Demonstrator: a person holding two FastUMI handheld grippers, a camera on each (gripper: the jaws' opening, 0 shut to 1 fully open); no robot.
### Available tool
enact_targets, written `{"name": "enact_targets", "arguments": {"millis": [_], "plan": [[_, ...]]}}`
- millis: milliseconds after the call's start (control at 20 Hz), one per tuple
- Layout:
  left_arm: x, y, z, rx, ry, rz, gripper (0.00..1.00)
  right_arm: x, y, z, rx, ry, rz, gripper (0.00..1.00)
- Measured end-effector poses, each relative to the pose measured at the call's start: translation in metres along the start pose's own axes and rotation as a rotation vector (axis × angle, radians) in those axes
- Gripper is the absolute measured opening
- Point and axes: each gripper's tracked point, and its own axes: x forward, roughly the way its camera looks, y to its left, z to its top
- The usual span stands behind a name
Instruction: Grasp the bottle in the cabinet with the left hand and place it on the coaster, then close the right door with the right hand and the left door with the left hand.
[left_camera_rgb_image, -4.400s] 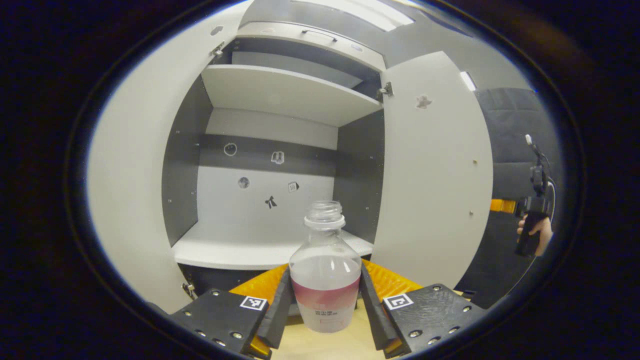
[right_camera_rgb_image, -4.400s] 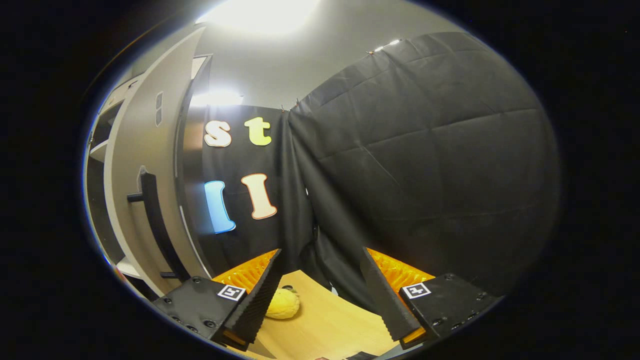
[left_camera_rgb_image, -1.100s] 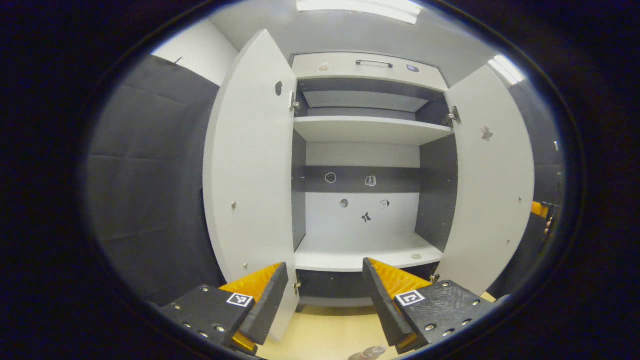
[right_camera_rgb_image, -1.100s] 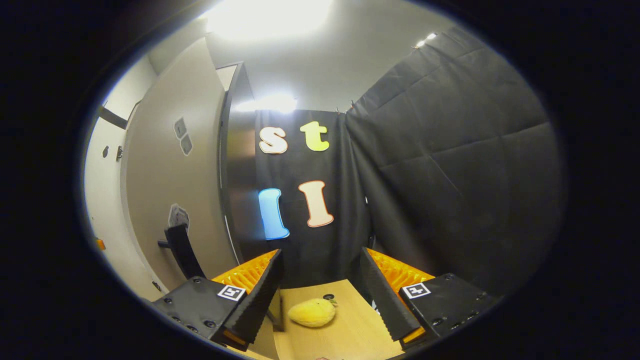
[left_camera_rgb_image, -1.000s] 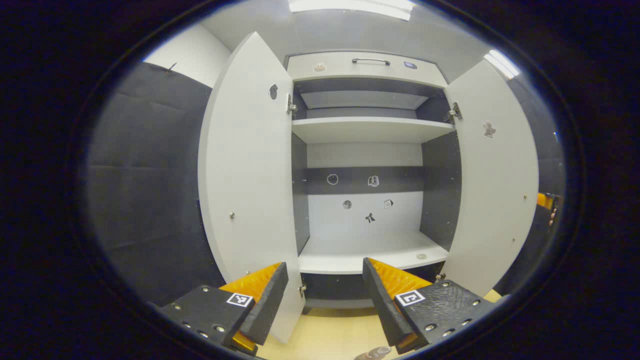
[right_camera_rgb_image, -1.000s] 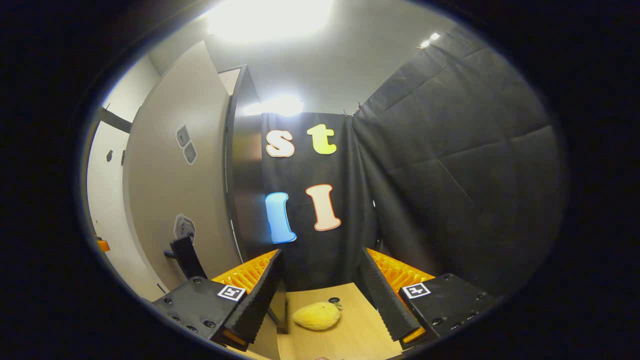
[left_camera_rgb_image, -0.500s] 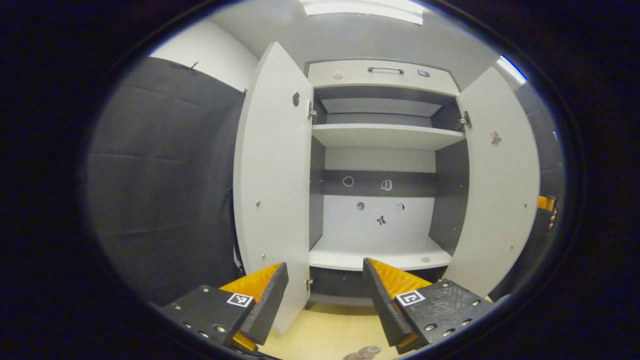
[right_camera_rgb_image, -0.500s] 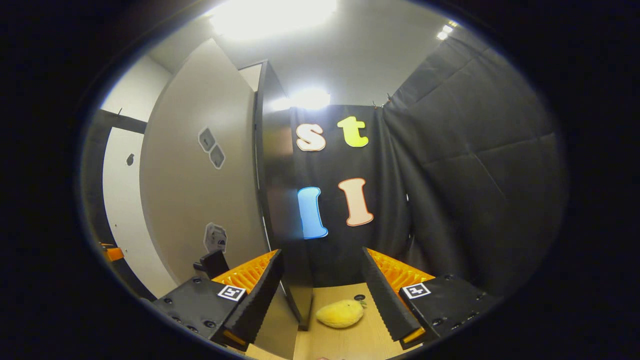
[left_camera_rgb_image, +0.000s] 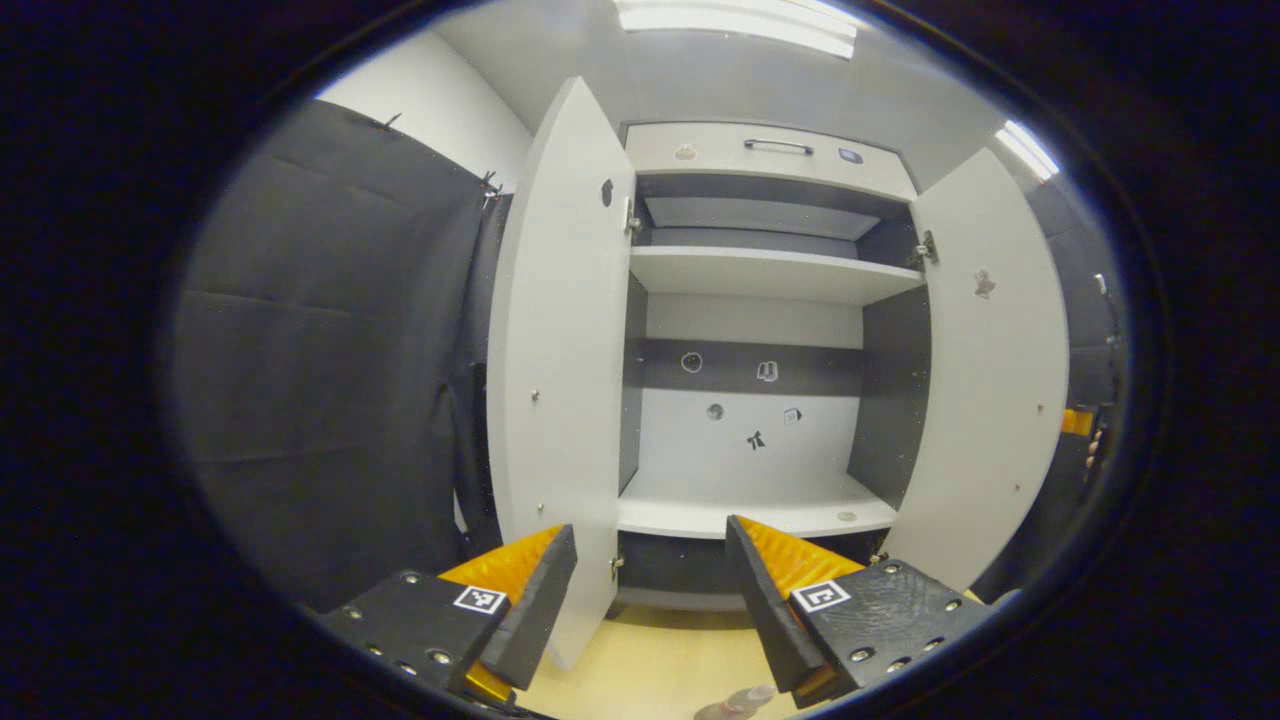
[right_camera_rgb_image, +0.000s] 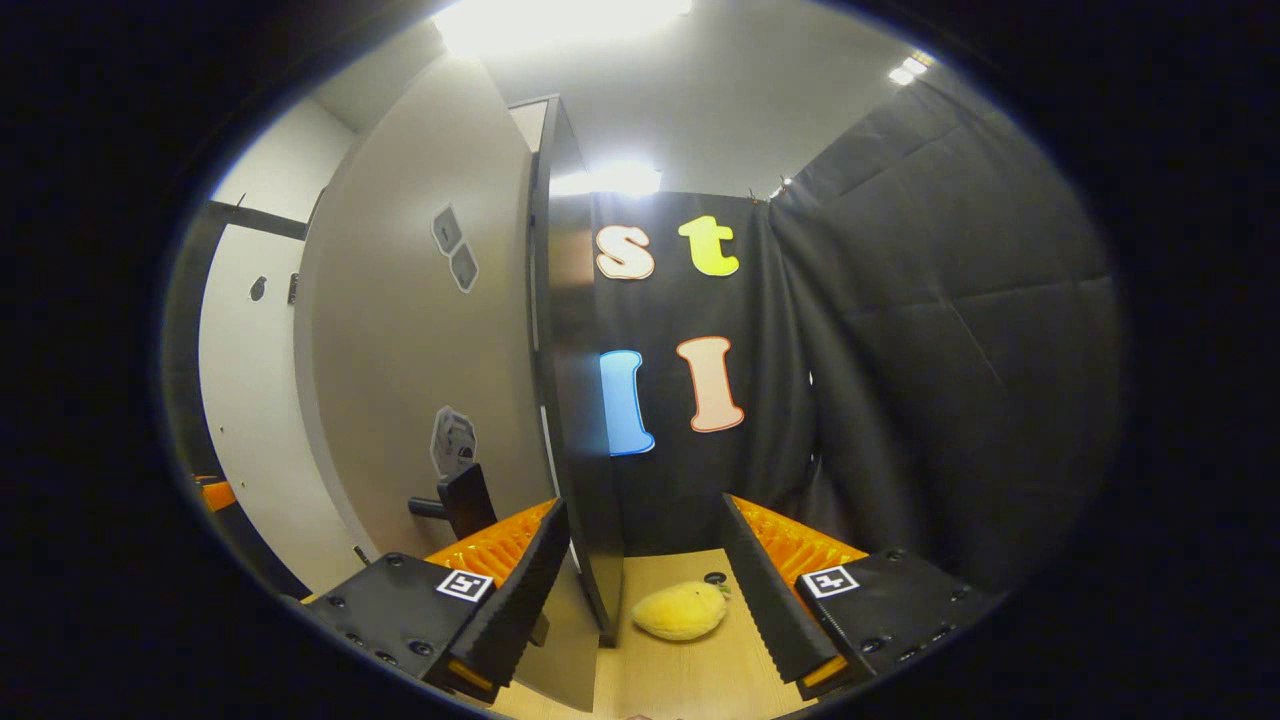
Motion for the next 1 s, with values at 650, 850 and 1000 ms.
{"name": "enact_targets", "arguments": {"millis": [650, 850, 1000], "plan": [[0.005, 0.039, -0.015, -0.06, 0.012, -0.108, 0.87, 0.003, 0.103, -0.008, -0.042, 0.022, 0.044, 0.96], [-0.006, 0.061, -0.022, -0.084, 0.027, -0.106, 0.87, 0.015, 0.13, -0.016, -0.02, 0.037, 0.073, 0.96], [-0.012, 0.086, -0.019, -0.07, 0.014, -0.076, 0.88, 0.019, 0.151, -0.021, -0.002, 0.049, 0.109, 0.96]]}}
